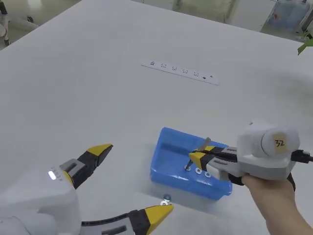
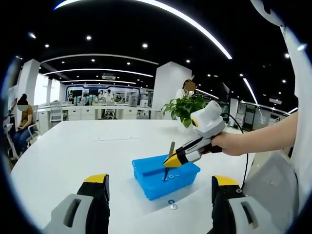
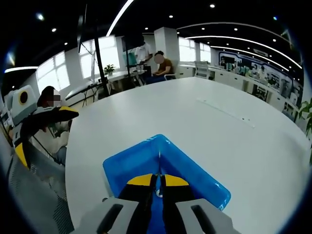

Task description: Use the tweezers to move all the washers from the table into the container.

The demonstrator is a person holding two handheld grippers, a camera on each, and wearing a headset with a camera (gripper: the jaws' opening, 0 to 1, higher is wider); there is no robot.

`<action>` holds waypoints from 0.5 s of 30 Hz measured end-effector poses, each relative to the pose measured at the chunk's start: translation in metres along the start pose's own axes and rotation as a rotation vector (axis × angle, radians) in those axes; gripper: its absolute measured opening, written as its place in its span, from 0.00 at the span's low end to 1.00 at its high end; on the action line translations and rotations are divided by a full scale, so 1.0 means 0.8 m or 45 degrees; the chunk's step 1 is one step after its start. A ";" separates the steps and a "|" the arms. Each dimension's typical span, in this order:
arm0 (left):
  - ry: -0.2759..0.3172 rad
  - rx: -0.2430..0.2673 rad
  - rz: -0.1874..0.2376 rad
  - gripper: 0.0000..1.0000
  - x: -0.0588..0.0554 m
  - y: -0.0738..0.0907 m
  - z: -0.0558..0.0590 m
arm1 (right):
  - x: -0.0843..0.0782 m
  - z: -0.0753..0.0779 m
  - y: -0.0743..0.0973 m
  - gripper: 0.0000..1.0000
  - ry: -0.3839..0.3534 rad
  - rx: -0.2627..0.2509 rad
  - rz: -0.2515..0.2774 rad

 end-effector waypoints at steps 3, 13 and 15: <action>-0.005 -0.003 -0.006 0.88 -0.001 0.000 0.000 | -0.001 0.000 0.001 0.03 -0.002 -0.003 0.003; -0.005 -0.002 -0.006 0.88 -0.001 0.000 0.000 | 0.009 -0.010 0.033 0.03 -0.091 -0.059 0.144; -0.001 -0.004 -0.007 0.88 -0.001 0.000 0.000 | 0.015 -0.017 0.043 0.03 -0.086 -0.060 0.183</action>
Point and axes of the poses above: the centre of the closed fingertips' face, and the gripper's own axes: y roughly backward along the fingers, z roughly to its right, x roughly out of its top, the point moved 8 cm from there along y, roughly backward along the fingers, and after that the axes turned 14 degrees about y, right-handed, at the moved point
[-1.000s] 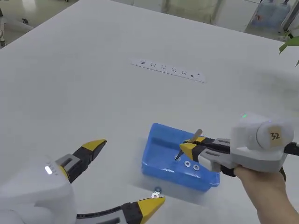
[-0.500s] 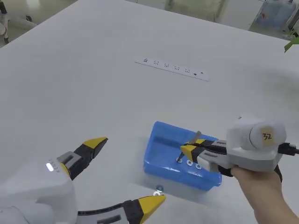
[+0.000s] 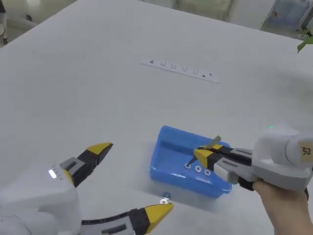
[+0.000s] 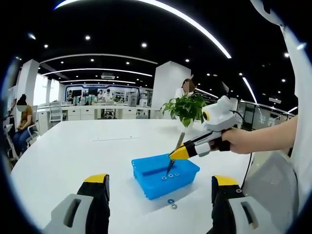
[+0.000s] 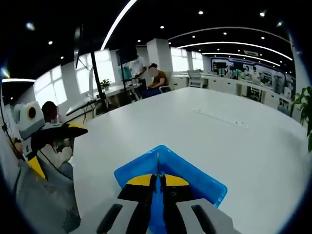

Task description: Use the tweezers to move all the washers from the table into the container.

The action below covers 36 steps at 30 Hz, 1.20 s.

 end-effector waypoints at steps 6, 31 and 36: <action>-0.007 -0.010 -0.010 0.88 -0.001 -0.001 0.001 | 0.021 -0.022 0.018 0.03 0.034 0.010 0.096; -0.011 -0.017 -0.018 0.87 -0.001 -0.001 0.002 | -0.017 -0.091 -0.014 0.03 0.169 0.314 -0.070; -0.015 -0.017 -0.021 0.87 -0.002 -0.001 0.002 | -0.021 -0.092 -0.019 0.03 0.201 0.325 -0.100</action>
Point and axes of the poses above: the centre of the closed fingertips' face, and the gripper's own axes: y roughly backward along the fingers, z roughly to its right, x roughly out of its top, the point moved 8 cm from there along y, roughly backward along the fingers, and after that the axes turned 14 degrees about y, right-handed, at the moved point
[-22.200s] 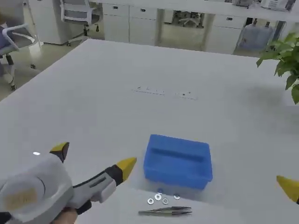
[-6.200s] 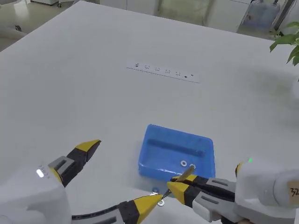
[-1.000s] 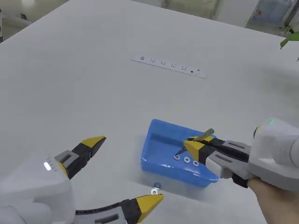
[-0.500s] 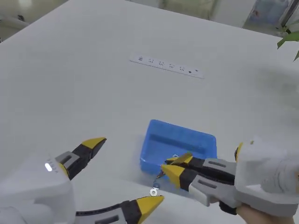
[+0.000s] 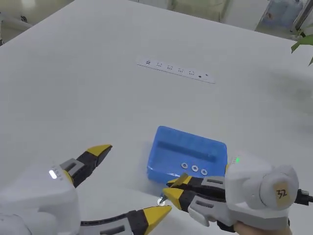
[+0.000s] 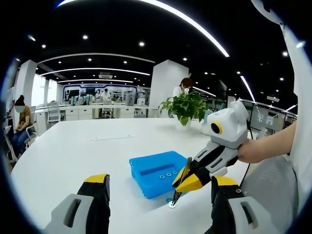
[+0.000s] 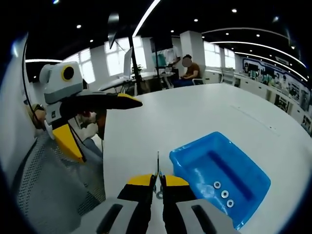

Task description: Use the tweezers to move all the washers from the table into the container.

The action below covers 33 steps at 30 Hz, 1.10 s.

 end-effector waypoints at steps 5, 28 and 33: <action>0.002 0.000 -0.001 0.87 0.000 0.000 0.000 | -0.001 -0.003 -0.003 0.03 0.037 0.014 -0.028; -0.010 -0.010 -0.022 0.87 -0.003 -0.001 0.001 | 0.016 -0.004 0.009 0.02 0.120 0.004 0.001; -0.014 -0.009 -0.025 0.87 -0.003 -0.002 0.001 | 0.025 0.000 0.018 0.02 0.102 -0.021 0.044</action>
Point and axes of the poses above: the centre of the closed fingertips' face, and the gripper's own axes: y roughly backward along the fingers, z roughly to its right, x roughly out of its top, the point moved 8 cm from there along y, roughly backward along the fingers, and after that the axes turned 14 degrees about y, right-handed, at the moved point
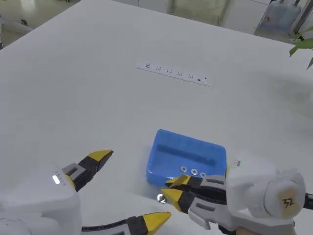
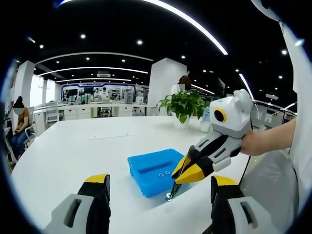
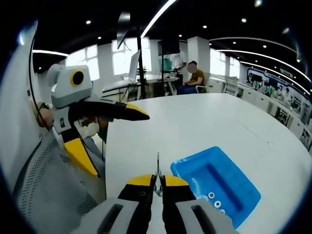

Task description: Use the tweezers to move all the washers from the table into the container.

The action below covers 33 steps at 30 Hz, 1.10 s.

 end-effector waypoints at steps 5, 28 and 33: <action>-0.003 -0.002 -0.002 0.87 0.000 0.000 0.000 | 0.008 0.009 0.009 0.02 -0.040 -0.036 0.056; 0.009 0.018 0.006 0.87 0.000 0.001 -0.002 | -0.004 0.093 0.005 0.02 -0.303 -0.244 0.074; 0.014 0.019 0.005 0.87 0.000 0.001 -0.002 | -0.013 0.096 -0.003 0.02 -0.304 -0.231 0.033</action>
Point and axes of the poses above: the centre of the closed fingertips' face, and the gripper's own axes: y roughly backward along the fingers, z roughly to its right, x roughly out of its top, the point moved 8 cm from there along y, roughly backward along the fingers, and after that the axes turned 14 degrees about y, right-handed, at the moved point
